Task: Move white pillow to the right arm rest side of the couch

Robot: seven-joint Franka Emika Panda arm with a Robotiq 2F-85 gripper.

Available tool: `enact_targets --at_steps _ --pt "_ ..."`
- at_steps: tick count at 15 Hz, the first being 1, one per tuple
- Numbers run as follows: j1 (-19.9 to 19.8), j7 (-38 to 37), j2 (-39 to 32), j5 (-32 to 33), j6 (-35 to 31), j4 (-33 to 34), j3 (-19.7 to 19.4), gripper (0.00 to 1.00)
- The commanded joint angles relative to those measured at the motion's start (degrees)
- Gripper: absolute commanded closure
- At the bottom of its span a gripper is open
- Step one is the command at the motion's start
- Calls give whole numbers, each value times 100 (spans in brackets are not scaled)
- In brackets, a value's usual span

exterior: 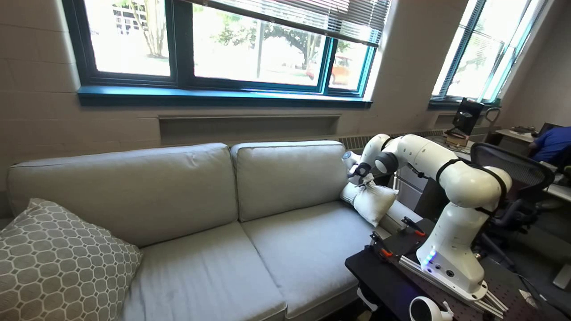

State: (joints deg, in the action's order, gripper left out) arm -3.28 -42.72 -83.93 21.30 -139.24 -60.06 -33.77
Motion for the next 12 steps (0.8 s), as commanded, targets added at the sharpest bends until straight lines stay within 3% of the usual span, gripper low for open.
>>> enact_targets --at_steps 1,9,10,12 --pt "-118 160 0 139 201 245 45 63" --pt "-65 200 89 22 225 297 -11 5" --pt "-69 212 145 -6 211 273 16 0" --pt "-63 258 286 -61 205 194 77 0"
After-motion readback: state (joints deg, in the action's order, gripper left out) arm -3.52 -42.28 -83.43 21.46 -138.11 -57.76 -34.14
